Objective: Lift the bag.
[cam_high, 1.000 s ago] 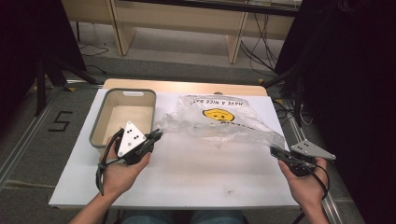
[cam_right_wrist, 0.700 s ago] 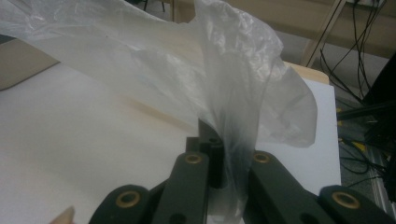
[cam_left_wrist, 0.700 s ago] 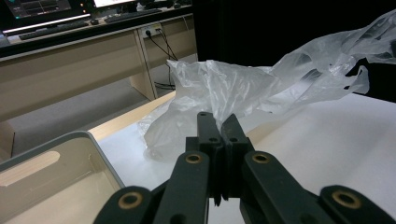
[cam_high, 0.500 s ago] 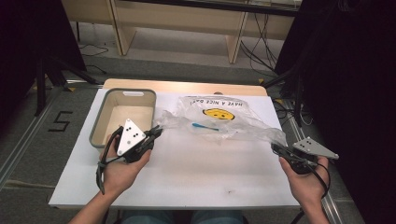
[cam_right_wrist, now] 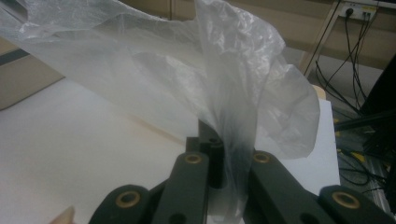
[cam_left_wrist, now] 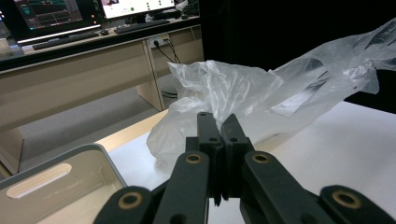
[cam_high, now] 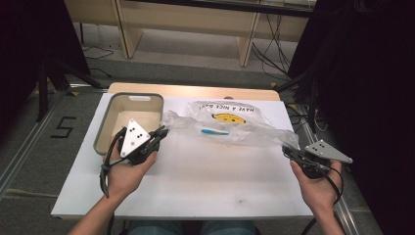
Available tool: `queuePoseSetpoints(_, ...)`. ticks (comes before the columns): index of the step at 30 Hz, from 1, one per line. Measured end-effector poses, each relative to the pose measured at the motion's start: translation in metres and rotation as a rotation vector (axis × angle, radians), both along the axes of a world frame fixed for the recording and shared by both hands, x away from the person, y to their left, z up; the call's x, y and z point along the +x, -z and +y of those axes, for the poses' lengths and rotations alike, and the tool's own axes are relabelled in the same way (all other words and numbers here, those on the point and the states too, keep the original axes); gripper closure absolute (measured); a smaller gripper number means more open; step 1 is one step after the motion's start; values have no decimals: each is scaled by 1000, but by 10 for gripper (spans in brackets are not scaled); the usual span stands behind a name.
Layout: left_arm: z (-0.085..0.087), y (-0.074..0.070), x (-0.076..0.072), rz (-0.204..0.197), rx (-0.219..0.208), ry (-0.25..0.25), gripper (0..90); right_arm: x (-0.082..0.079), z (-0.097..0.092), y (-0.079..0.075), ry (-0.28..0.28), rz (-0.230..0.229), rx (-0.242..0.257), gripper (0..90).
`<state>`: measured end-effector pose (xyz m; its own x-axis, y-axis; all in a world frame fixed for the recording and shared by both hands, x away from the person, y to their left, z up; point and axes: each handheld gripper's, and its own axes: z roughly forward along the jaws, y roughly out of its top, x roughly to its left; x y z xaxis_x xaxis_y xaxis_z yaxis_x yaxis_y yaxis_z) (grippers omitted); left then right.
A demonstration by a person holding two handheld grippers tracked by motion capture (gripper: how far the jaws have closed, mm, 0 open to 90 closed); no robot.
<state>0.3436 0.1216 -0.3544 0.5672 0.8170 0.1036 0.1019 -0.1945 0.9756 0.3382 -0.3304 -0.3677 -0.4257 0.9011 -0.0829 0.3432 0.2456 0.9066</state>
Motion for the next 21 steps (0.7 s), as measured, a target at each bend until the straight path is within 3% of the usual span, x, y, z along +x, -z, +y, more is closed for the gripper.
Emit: queuePoseSetpoints(21,-6,-30,2,-83,-33,6,894,3,0,-24,16,-86,43,900)
